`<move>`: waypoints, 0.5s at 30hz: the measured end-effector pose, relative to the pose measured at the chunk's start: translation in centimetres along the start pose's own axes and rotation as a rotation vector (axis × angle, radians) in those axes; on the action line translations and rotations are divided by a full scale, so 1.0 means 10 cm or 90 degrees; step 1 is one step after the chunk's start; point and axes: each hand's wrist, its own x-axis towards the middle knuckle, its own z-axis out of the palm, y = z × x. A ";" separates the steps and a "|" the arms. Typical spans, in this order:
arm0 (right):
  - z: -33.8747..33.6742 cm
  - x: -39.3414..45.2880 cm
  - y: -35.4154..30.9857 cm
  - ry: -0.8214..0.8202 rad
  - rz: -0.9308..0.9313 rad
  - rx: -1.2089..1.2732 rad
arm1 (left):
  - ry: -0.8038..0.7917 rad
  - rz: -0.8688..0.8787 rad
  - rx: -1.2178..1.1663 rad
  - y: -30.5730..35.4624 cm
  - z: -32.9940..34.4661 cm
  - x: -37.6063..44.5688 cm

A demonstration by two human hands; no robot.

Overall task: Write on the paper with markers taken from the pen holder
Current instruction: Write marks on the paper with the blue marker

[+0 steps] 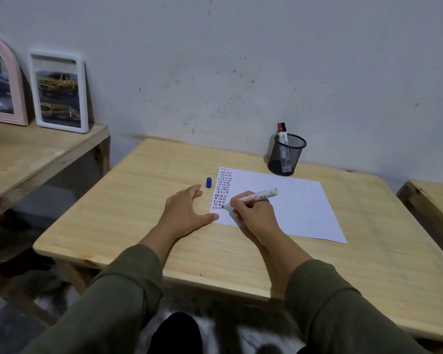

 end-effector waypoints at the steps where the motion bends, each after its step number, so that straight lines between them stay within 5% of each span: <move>1: 0.00 0.00 0.00 0.001 -0.003 -0.008 | 0.000 0.000 0.001 0.00 0.00 0.00; 15: -0.01 -0.08 -0.08 -0.023 0.013 0.033 | -0.008 -0.013 0.005 0.01 -0.01 -0.01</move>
